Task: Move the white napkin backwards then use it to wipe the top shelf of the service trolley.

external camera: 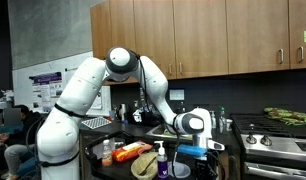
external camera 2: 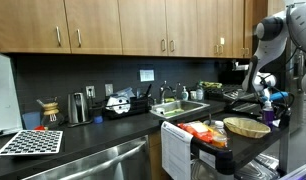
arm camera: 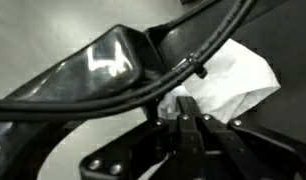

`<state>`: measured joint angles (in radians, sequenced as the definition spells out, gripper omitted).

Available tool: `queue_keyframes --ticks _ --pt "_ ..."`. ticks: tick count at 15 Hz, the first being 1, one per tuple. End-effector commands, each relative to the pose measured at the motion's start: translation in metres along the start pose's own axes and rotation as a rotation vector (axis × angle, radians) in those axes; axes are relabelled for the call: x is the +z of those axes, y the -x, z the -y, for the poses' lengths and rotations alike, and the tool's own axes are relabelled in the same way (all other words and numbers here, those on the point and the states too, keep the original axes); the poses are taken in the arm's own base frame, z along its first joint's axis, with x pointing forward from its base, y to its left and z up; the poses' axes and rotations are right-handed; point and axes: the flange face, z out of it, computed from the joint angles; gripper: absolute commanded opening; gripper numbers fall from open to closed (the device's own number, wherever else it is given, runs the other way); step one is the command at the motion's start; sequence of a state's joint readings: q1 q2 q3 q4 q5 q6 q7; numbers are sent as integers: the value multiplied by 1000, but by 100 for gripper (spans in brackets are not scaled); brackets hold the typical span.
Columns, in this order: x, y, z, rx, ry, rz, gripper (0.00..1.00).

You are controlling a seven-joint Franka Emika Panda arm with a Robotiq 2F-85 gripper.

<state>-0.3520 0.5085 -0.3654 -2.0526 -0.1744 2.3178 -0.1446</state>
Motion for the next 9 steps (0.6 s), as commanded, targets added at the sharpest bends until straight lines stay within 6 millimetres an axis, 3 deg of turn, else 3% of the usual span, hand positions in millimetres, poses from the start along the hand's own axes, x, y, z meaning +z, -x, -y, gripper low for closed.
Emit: queue_keyframes --ticks 1,9 --pt "6 -15 15 -15 2 -11 0" --pt "-35 -74 70 -132 10 -99 0"
